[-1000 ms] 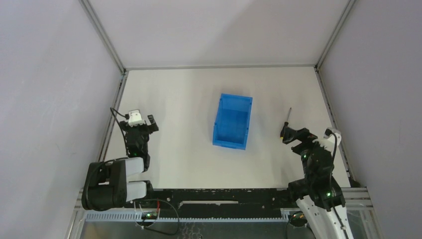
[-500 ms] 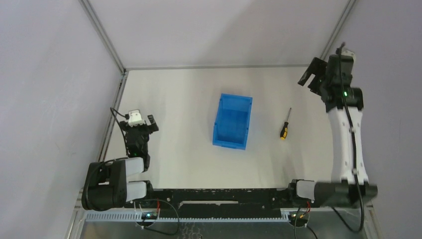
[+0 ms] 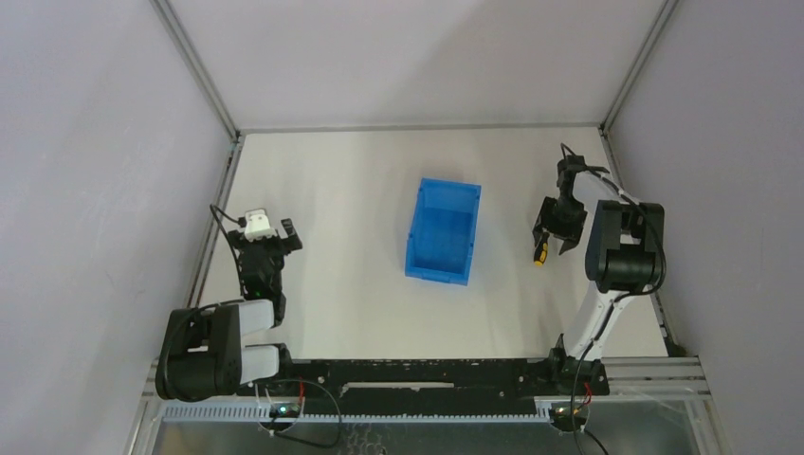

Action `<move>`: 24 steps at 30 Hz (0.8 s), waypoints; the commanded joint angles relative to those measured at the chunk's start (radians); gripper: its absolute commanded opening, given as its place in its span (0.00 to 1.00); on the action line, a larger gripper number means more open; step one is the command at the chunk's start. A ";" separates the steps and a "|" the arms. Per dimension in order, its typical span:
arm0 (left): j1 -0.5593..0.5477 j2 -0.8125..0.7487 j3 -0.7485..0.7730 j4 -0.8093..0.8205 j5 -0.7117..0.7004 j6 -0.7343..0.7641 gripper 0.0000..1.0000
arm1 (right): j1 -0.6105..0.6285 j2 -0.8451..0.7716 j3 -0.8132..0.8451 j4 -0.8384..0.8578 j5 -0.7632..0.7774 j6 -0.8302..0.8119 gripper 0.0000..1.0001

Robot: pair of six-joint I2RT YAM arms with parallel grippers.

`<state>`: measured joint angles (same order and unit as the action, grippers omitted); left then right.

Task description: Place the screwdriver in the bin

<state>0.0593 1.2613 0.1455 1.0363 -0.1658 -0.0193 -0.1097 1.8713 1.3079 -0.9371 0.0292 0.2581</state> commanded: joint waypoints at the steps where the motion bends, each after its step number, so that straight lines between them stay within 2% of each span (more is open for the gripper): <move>1: 0.000 -0.002 0.046 0.027 -0.009 -0.005 1.00 | 0.014 0.060 0.009 0.126 0.029 -0.012 0.63; 3: 0.000 -0.002 0.045 0.027 -0.009 -0.005 1.00 | 0.017 0.103 0.009 0.137 0.042 -0.018 0.53; 9: 0.000 -0.002 0.045 0.027 -0.010 -0.005 1.00 | 0.018 0.082 0.023 0.084 0.064 -0.045 0.01; 18: 0.000 -0.002 0.045 0.027 -0.010 -0.005 1.00 | 0.037 -0.123 0.218 -0.344 0.126 -0.031 0.00; 24: 0.000 -0.002 0.046 0.027 -0.010 -0.005 1.00 | 0.065 -0.214 0.306 -0.489 0.161 0.006 0.00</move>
<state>0.0593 1.2613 0.1455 1.0367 -0.1661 -0.0193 -0.0635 1.7321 1.5604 -1.2713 0.1497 0.2333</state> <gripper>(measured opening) 0.996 0.115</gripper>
